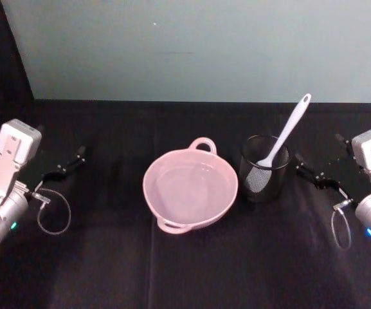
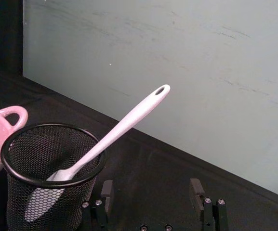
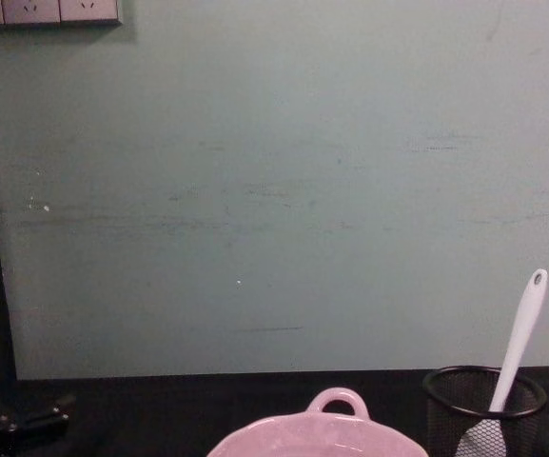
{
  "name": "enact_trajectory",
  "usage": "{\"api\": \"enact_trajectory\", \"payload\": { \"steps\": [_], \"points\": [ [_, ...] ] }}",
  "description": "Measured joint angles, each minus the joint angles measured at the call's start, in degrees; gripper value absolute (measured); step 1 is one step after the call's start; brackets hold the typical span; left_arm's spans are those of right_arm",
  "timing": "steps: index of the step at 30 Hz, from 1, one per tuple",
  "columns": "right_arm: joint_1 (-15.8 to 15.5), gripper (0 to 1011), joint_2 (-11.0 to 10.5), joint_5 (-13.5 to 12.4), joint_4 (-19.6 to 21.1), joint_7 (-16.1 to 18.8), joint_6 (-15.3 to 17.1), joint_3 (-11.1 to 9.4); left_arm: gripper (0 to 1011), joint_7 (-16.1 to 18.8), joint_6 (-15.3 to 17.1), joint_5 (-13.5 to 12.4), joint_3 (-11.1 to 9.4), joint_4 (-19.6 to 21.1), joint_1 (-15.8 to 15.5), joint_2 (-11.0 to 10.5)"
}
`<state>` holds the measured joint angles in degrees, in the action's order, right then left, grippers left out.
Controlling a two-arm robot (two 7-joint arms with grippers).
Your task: Use the one hand to pick up the spoon and stir the clear water in the bowl.
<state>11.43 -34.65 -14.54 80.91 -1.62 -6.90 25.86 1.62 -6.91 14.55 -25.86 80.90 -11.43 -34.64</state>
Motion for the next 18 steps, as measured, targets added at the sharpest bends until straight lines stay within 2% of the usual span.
{"api": "enact_trajectory", "payload": {
  "steps": [18],
  "points": [
    [0.0,1002,0.0,0.0,0.0,0.0,0.0,0.0,1011,0.0,0.0,0.0,0.0,0.0,0.0,0.0]
  ]
}}
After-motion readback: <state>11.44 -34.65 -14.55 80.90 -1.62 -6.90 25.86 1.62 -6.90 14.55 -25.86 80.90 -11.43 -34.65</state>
